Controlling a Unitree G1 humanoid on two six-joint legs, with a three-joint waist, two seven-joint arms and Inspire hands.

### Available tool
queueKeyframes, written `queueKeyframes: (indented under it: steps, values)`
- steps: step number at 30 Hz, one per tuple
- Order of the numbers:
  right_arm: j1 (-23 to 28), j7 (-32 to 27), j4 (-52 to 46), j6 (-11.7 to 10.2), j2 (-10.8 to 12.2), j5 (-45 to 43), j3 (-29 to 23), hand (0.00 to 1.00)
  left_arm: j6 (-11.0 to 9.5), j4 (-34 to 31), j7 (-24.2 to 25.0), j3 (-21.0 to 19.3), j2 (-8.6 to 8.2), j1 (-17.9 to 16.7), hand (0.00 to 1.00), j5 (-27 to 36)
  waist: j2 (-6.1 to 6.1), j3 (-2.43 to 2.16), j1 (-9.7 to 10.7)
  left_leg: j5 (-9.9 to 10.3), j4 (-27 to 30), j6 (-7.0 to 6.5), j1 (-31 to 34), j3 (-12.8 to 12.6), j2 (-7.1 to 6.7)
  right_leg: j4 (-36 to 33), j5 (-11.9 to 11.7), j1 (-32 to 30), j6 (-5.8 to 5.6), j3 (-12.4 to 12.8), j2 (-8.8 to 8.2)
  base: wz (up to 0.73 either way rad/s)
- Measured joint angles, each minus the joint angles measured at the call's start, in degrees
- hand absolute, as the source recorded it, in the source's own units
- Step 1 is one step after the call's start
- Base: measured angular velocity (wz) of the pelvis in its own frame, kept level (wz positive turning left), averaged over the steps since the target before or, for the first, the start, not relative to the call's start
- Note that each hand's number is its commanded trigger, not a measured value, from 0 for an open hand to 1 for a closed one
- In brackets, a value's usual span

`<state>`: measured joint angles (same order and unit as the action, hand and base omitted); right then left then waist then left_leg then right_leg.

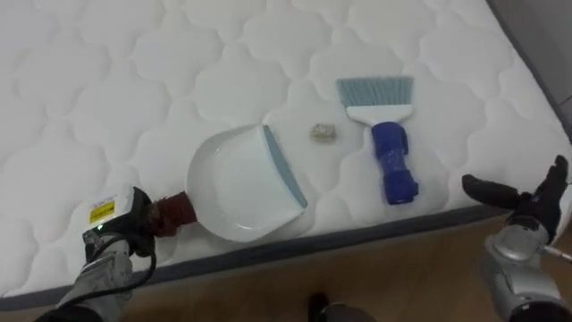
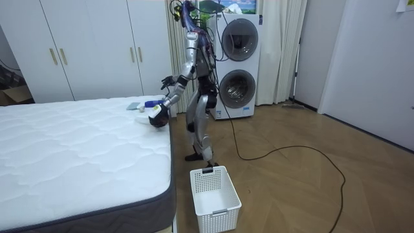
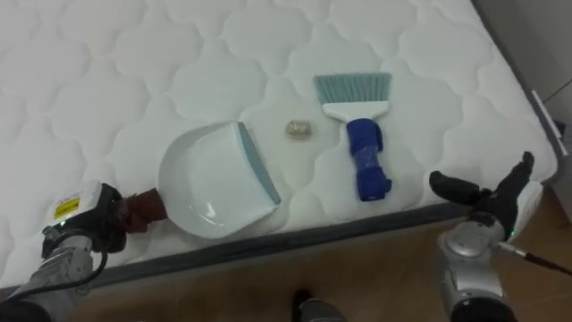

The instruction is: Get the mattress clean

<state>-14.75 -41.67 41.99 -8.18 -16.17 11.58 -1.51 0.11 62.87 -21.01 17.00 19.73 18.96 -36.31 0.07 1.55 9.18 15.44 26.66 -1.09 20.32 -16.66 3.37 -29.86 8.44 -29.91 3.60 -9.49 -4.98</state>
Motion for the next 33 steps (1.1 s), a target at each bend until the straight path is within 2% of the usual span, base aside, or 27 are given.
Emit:
queueKeyframes:
  steps: [5, 10, 15, 21, 26, 33]
  values:
    - [-0.67, -3.07, -2.63, -0.07, 0.01, -5.54, 0.35, 0.00, 0.63, -0.03, 3.25, 0.07, -0.47, -0.31, 1.00, 4.48, -0.01, 0.03, -1.58, 0.00, -0.42, 0.00, -0.13, -0.55, 0.09, 0.05, 0.02, -0.08, 0.00, 0.03, -0.10, -0.02]
    - [-1.02, -4.79, -6.44, -0.08, 0.00, -7.83, 0.43, 0.00, 1.12, -0.09, 6.36, -0.47, -0.45, -0.39, 1.00, 7.65, -0.02, 0.06, -1.94, 0.04, -0.61, -0.01, 0.15, -0.50, 0.36, 0.23, 0.06, -0.27, -0.06, -0.03, -0.04, 0.00]
    - [-0.99, -5.15, -6.80, -0.08, 0.01, -8.04, 3.12, 0.00, 1.87, -0.32, 8.57, -1.14, -0.38, -0.31, 1.00, 9.82, 0.00, 0.10, -2.09, 0.19, 0.37, -0.03, 0.80, -0.48, 0.90, 0.31, 0.06, -0.45, -0.04, -0.33, 0.16, 0.00]
    - [-0.99, -1.43, -5.70, -0.05, -0.01, -7.62, 5.33, 0.00, 1.87, -0.70, 10.62, -1.07, -0.28, 1.01, 1.00, 9.95, 0.14, 0.19, -3.35, 0.22, 1.07, -0.08, 1.81, -0.22, 1.02, 0.35, 0.16, -1.01, 0.17, -1.33, -0.19, 0.04]
    - [-2.29, 2.39, -1.63, 0.13, 0.00, -7.48, 5.88, 0.00, 1.87, -0.74, 11.82, -1.09, -0.22, 1.54, 1.00, 11.43, 0.51, 0.97, -3.60, 0.22, 1.29, -0.08, 2.47, 0.29, 0.97, 0.14, 0.30, -1.34, 0.23, -1.90, -0.54, 0.06]
    - [-2.62, 5.91, 0.30, 0.42, -0.02, -6.31, 5.94, 0.00, 1.81, -0.97, 12.86, -1.08, -0.10, 2.09, 1.00, 11.96, 0.43, 1.08, -4.73, 0.22, 3.04, -0.10, 4.07, 0.24, 1.05, -1.48, 1.23, -2.67, 0.39, -2.05, -0.99, 0.05]
